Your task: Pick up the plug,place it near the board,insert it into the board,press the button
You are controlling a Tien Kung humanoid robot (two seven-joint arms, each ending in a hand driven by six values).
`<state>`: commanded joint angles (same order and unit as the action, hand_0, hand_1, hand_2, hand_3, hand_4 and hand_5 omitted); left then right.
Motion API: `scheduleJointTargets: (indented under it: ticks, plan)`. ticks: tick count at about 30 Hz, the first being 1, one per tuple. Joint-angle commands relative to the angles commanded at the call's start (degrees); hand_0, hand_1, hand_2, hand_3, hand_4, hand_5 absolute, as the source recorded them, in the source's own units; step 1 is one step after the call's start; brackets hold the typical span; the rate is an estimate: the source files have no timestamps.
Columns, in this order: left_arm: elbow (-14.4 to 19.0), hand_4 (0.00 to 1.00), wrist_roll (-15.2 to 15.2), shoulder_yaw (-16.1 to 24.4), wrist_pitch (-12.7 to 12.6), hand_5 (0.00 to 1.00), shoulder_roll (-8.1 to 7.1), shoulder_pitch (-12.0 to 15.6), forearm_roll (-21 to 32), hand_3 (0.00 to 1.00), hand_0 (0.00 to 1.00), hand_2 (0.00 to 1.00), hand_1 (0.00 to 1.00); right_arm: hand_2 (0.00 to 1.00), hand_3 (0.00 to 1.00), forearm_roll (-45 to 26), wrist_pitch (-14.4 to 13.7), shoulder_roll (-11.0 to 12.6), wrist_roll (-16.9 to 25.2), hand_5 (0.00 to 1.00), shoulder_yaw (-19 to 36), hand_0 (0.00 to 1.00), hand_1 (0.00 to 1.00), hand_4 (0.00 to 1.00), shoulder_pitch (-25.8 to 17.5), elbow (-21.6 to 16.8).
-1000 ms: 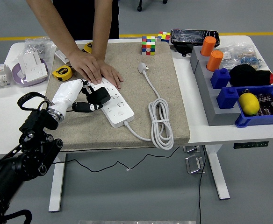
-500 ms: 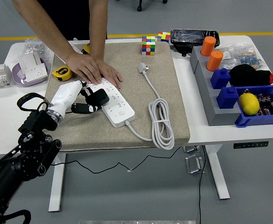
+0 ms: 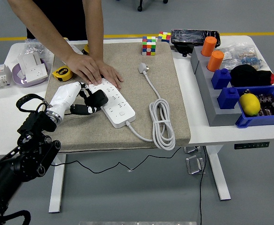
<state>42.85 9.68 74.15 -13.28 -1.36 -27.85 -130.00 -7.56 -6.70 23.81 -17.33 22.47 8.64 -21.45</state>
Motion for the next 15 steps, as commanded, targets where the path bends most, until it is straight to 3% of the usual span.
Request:
scheduleJointTargets:
  ticks: [15]
  plan:
    - [-0.1,0.467,0.0,-0.9,0.4,0.101,-0.27,0.1,0.0,0.378,0.517,0.369,0.542,0.756,0.782,-0.2,-0.5,0.1,0.2,0.976,0.0,0.805,0.772,0.998,0.0,0.0]
